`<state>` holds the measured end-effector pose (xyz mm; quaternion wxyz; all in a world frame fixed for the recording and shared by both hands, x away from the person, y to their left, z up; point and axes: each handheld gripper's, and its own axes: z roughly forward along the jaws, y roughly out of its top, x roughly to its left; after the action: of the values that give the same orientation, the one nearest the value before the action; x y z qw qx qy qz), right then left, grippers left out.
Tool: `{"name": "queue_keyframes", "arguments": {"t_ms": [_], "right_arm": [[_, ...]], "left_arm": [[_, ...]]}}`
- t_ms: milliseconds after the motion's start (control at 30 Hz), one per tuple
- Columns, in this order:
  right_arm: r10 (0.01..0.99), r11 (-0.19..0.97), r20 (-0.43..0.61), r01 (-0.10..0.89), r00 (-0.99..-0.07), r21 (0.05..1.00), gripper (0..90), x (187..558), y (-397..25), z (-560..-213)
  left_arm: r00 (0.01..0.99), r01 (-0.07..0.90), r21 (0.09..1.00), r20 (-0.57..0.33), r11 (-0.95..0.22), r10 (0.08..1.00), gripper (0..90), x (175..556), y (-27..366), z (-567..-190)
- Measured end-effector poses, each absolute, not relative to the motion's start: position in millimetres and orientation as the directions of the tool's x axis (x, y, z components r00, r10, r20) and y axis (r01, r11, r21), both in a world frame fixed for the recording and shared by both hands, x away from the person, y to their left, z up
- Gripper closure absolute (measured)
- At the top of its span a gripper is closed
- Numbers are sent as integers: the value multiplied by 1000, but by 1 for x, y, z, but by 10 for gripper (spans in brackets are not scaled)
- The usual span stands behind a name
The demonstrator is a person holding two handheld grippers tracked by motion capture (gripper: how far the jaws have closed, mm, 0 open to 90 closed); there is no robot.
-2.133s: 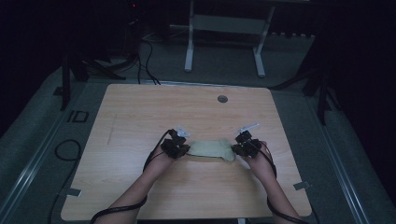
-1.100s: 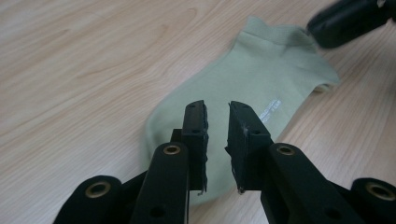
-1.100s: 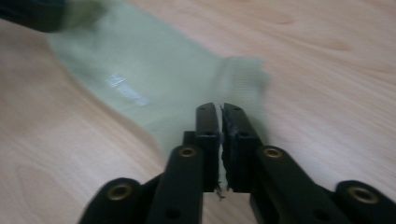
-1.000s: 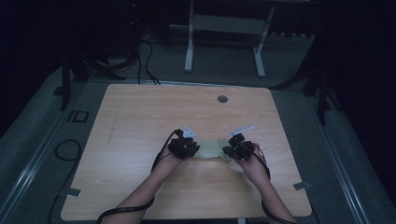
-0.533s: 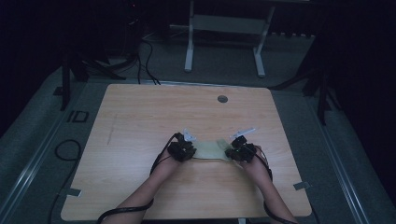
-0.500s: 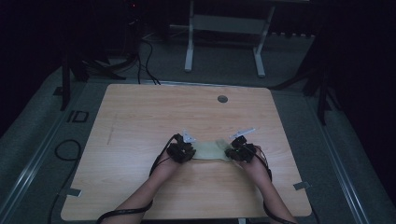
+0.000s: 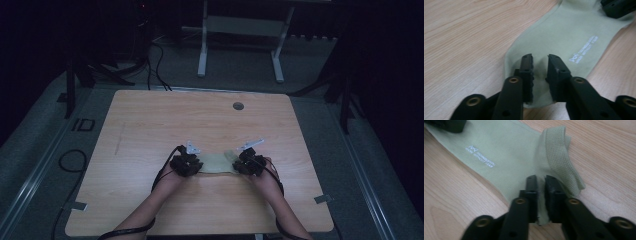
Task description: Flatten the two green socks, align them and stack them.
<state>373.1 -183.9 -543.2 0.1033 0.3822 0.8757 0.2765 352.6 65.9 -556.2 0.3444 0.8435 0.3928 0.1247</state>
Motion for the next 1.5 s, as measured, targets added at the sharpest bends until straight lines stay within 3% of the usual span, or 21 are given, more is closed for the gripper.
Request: {"name": "queue_keyframes", "arguments": {"t_ms": [200,400,467,500,667,700,1000,1500], "right_arm": [[733,517,51,604,-679,607,695,368,-191,-528],[729,457,105,594,-677,662,394,363,-198,-517],[731,440,88,566,-677,697,337,360,-200,-514],[723,444,92,562,-685,698,245,359,-202,-514],[705,433,114,552,-700,712,181,356,-208,-513],[700,439,124,560,-703,703,129,355,-213,-515],[736,421,47,511,-675,749,136,345,-233,-520],[777,380,44,523,-628,763,134,331,-276,-535]], "left_arm": [[667,559,719,-95,-412,739,611,349,70,-544],[693,523,765,-124,-376,710,358,341,70,-536],[705,528,755,-133,-389,697,260,340,68,-536],[707,526,755,-131,-392,695,233,338,68,-536],[708,514,764,-120,-391,696,89,332,69,-542],[707,512,765,-117,-390,698,89,332,70,-543],[673,512,778,-102,-363,732,36,319,91,-547],[615,533,790,-117,-302,779,36,294,138,-554]]}}
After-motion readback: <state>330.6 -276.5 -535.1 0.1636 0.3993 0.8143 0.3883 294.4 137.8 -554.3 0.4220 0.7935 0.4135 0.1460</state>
